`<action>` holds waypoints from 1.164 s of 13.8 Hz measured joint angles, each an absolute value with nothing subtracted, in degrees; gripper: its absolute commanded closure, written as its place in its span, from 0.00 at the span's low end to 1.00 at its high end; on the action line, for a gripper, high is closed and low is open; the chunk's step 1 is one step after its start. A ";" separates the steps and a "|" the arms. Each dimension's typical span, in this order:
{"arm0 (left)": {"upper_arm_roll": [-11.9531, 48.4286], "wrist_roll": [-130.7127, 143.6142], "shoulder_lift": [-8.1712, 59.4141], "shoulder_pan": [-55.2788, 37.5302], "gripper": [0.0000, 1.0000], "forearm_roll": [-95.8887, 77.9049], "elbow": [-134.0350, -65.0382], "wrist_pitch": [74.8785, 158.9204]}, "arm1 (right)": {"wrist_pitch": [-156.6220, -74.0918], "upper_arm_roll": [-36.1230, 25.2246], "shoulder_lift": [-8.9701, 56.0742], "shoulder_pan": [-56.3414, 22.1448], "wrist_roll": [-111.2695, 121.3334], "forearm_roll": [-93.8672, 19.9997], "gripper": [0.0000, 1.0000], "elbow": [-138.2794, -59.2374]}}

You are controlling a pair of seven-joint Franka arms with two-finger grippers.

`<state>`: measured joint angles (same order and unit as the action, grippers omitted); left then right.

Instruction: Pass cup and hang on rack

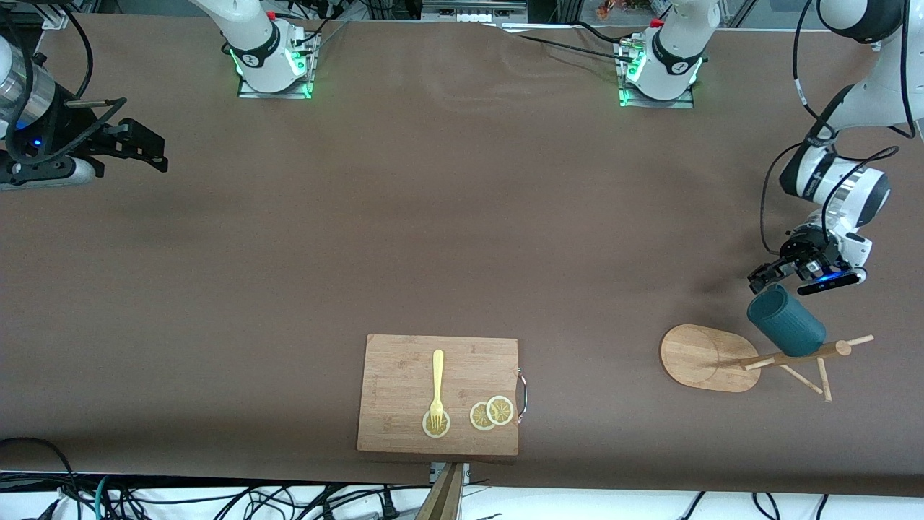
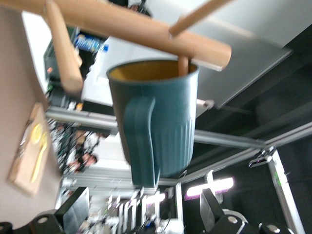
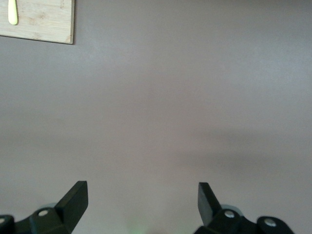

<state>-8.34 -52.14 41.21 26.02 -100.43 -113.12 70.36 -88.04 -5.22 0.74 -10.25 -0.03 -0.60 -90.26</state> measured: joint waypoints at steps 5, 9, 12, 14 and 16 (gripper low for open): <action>-12.66 -52.19 33.17 26.17 0.00 -71.24 -112.50 69.89 | -88.08 -5.77 0.65 -10.25 -0.03 0.73 0.00 -90.24; -12.61 -52.15 24.42 23.74 0.00 -46.02 -108.25 70.03 | -87.11 -5.25 0.65 -10.34 -0.01 0.75 0.00 -90.25; -12.51 -49.28 21.50 17.35 0.00 -36.57 -101.52 70.67 | -86.60 -4.45 0.65 -10.48 -0.01 0.75 0.00 -90.26; -12.21 -40.67 20.43 12.11 0.00 -32.70 -96.40 70.88 | -86.04 -3.86 0.65 -10.54 -0.01 0.75 0.00 -90.26; -11.65 -30.13 18.97 6.02 0.00 -26.82 -90.59 71.01 | -85.87 -3.55 0.65 -10.58 -0.01 0.75 0.00 -90.27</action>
